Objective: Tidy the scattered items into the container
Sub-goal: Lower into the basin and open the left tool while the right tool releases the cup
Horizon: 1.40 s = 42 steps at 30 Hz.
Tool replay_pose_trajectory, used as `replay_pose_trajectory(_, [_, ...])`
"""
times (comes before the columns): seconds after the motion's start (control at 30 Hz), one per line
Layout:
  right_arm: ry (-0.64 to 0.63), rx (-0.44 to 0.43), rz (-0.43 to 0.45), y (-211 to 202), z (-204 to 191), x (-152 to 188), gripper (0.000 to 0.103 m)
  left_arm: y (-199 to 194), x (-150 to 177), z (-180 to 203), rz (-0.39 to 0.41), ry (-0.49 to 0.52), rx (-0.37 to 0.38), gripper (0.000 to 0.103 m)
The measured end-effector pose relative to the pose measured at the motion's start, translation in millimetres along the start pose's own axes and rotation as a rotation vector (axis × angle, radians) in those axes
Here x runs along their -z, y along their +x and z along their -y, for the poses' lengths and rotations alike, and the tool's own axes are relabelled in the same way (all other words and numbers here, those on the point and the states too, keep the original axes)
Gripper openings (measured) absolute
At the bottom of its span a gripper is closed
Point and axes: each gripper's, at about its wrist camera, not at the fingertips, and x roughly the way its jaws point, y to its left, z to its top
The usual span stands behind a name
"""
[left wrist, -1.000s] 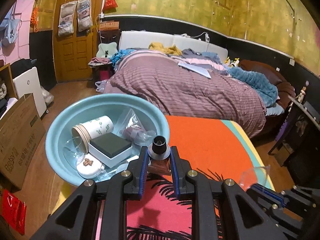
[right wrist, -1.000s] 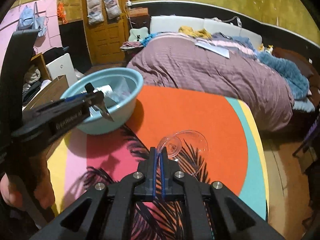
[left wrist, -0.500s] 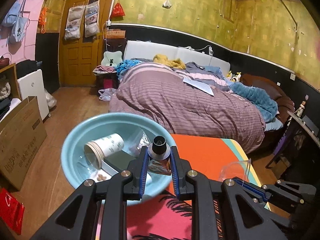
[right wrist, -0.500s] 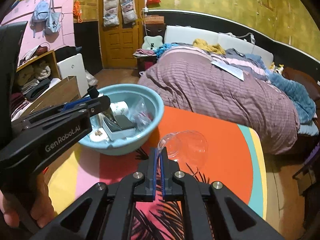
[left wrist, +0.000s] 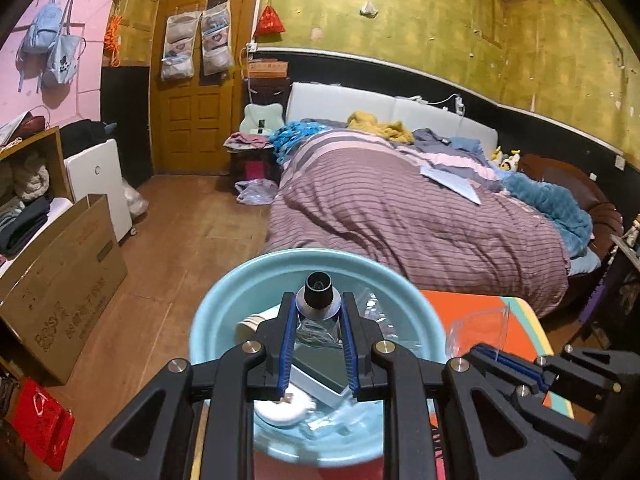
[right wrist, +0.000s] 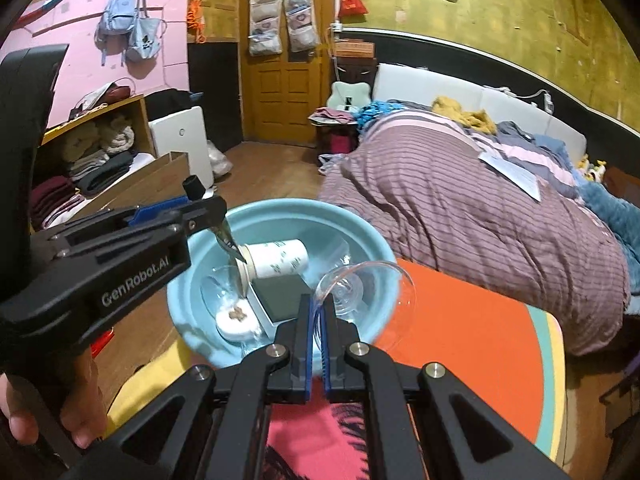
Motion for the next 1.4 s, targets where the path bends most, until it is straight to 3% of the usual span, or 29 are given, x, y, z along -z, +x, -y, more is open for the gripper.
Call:
replay_pose_trajectory(0.37, [-0.038,-0.053,-0.066,75.4,-5.3,-25.5,0.002,52.4,4.0,-16.1,-0.077,0.021,-0.052,0.023])
replay_pose_trajectory(0.83, [-0.016,-0.083,-0.17,156.2,9.8,-13.5,0.002,106.8,18.6,-19.4,-0.17,0.033,-0.074,0.023])
replay_pose_trajectory(1.4, [-0.047,-0.065,-0.23,181.3,3.0,1.4,0.006,121.4,23.3,-24.1,-0.221,0.02,-0.043,0.023])
